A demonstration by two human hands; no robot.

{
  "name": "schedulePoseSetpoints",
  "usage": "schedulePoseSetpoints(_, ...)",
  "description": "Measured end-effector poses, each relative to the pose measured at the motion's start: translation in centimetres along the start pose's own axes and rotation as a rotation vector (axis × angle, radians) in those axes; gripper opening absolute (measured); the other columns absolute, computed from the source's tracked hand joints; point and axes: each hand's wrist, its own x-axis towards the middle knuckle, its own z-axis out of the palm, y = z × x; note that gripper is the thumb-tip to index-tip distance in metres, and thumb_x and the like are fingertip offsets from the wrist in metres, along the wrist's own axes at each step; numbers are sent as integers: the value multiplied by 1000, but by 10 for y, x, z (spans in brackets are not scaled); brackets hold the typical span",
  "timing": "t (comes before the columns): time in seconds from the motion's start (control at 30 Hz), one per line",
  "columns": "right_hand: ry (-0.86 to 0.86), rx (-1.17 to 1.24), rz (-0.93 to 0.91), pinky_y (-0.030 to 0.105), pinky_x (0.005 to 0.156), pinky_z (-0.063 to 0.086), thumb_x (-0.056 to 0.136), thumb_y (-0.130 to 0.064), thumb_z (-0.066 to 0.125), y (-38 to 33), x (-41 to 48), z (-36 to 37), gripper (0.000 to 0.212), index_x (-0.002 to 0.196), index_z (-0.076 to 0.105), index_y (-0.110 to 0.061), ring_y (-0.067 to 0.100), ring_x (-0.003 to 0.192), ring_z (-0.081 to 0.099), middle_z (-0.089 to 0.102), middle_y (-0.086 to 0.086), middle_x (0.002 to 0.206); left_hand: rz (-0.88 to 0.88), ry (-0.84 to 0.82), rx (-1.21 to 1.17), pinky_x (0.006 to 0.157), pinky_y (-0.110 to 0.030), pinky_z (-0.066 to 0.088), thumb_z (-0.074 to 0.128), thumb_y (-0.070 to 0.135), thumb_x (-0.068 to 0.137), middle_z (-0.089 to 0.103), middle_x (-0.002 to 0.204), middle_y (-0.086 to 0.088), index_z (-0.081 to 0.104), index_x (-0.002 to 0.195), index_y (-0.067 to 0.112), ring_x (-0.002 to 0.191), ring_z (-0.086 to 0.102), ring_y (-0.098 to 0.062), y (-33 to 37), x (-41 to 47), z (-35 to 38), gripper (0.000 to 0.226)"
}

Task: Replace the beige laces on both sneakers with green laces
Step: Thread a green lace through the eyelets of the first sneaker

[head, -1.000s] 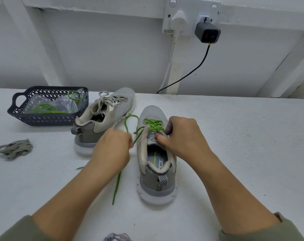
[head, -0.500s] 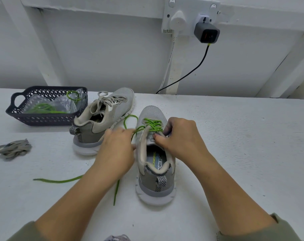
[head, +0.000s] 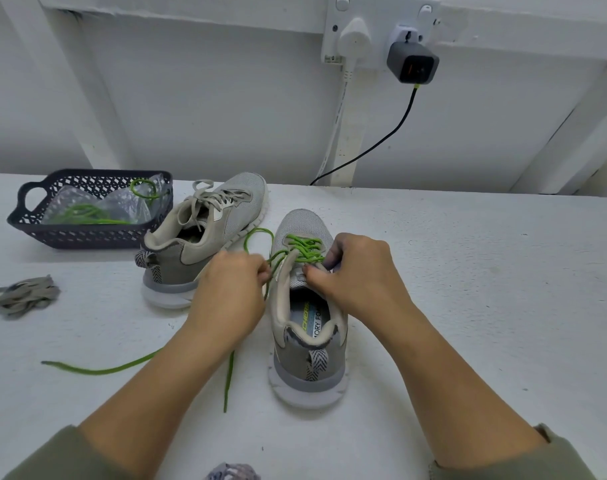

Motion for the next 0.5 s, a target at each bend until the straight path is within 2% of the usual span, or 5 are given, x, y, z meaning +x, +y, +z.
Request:
schedulePoseSetpoints(0.07, -1, 12, -3, 26, 57, 44, 74, -37, 75, 1, 0, -1, 25, 65, 56, -22, 7, 69, 54, 55, -10, 64, -46, -81, 17, 65, -31, 34, 56, 11, 88, 64, 81, -7, 66, 83, 14, 87, 57, -31, -4, -7, 9, 12)
schedulePoseSetpoints(0.23, -8, 14, -6, 24, 55, 42, 73, -34, 74, -1, -1, -1, 25, 65, 55, -22, 6, 66, 53, 54, -10, 62, 63, 162, -270, 76, -28, 40, 61, 11, 89, 58, 96, 3, 63, 105, 15, 81, 51, -16, 2, 1, -1, 16)
schedulePoseSetpoints(0.33, -5, 15, -8, 25, 55, 42, 73, -33, 74, -2, -2, -1, 23, 66, 56, -21, 6, 65, 53, 54, -10, 61, 107, 115, -350, 73, -14, 39, 54, 11, 93, 65, 90, 6, 70, 100, 19, 79, 56, -10, 8, 1, -6, 19)
schedulePoseSetpoints(0.37, -2, 18, -8, 25, 55, 42, 73, -33, 74, -1, -2, -1, 23, 66, 56, -20, 5, 65, 53, 53, -10, 60, 68, 92, -373, 69, -8, 37, 53, 13, 94, 67, 87, 7, 70, 99, 19, 75, 57, -6, 10, -2, -7, 19)
schedulePoseSetpoints(0.5, 0, 18, -3, 24, 55, 42, 73, -33, 73, -1, -1, 0, 23, 64, 55, -22, 6, 66, 53, 54, -10, 61, -1, 64, -530, 60, -6, 41, 57, 43, 90, 69, 74, 17, 72, 87, 29, 73, 62, 5, 15, -8, -12, 20)
